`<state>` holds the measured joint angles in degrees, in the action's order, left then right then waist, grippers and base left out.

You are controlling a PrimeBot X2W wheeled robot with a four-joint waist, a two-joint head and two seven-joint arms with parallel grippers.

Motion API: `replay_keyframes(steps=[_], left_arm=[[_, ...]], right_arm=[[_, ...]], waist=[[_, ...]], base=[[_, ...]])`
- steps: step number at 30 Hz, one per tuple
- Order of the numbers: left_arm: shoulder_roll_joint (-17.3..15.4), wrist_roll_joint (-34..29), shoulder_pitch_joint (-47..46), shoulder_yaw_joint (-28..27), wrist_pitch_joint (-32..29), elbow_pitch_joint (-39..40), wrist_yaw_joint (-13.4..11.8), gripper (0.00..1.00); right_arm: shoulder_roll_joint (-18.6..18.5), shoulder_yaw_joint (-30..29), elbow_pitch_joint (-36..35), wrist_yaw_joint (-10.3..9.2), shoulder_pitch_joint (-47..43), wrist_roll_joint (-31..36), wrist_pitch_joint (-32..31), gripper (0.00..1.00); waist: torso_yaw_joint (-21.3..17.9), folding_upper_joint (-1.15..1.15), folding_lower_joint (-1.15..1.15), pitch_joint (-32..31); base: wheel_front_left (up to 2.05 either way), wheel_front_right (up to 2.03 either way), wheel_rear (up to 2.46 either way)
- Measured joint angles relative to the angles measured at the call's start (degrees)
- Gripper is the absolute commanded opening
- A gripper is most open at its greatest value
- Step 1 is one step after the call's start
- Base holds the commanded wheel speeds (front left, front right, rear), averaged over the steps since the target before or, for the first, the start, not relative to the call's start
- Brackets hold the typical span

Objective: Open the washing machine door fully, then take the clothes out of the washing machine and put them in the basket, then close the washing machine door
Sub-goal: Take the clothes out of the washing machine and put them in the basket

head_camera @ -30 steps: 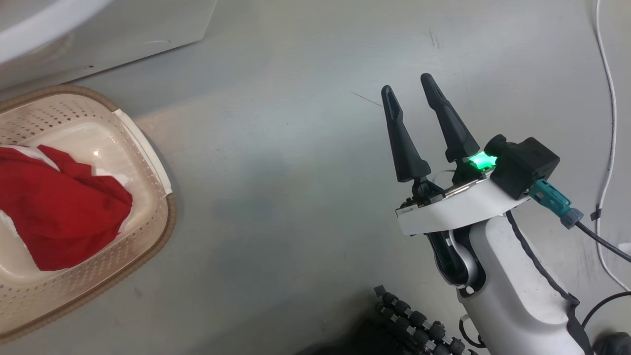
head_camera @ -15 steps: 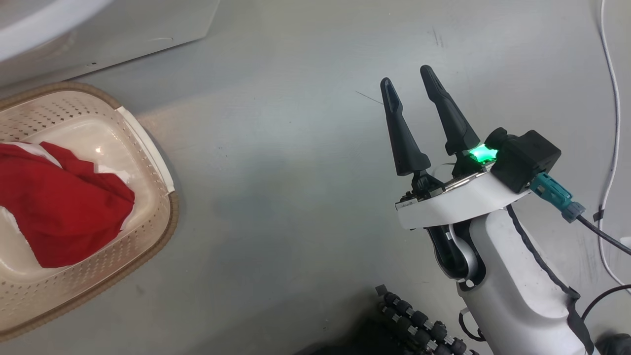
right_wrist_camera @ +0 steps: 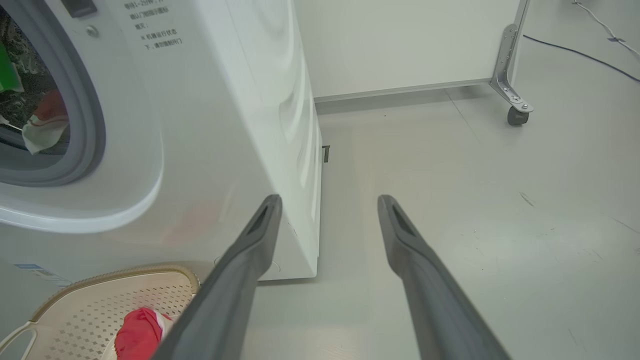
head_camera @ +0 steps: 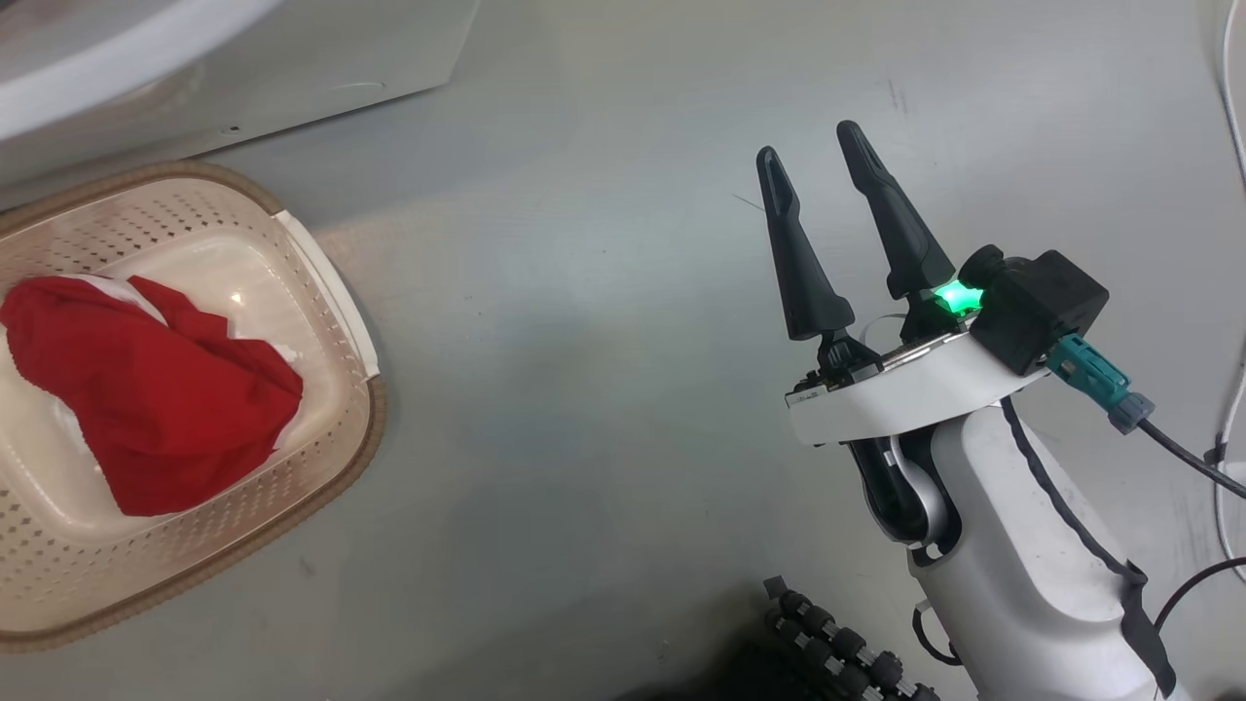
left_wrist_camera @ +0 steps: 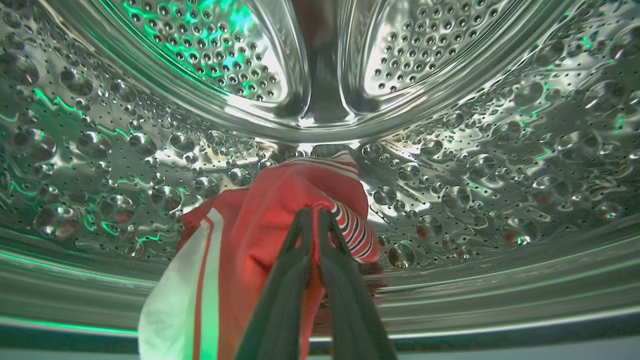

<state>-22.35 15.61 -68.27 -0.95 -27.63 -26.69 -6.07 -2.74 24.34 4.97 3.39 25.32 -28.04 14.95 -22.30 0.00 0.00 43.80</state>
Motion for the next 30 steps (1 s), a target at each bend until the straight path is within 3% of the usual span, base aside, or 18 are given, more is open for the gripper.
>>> replay_keyframes(steps=[16, 23, 30], left_arm=[[6.8, 1.1, 14.2, -0.1, 18.7, 7.6, 0.9, 0.0], [11.3, 2.8, 20.9, 0.9, 25.9, 11.9, 1.3, 0.0], [13.3, 2.4, 28.4, 1.9, 32.6, 15.6, 1.3, 0.0]], right_arm=[[0.0, -1.2, 2.0, 0.05, -0.3, 3.9, 0.0, 1.0], [-0.1, -3.3, 2.9, 0.04, -1.6, 6.4, 0.0, 1.0], [-0.1, -5.4, 3.6, 0.03, -3.3, 8.5, 0.0, 1.0]], waist=[[3.9, 0.0, 0.0, -4.0], [5.9, 0.0, 0.0, -6.6], [8.0, 0.0, 0.0, -9.9]], base=[[0.0, 0.0, 0.0], [0.0, 0.0, 0.0], [0.0, 0.0, 0.0]])
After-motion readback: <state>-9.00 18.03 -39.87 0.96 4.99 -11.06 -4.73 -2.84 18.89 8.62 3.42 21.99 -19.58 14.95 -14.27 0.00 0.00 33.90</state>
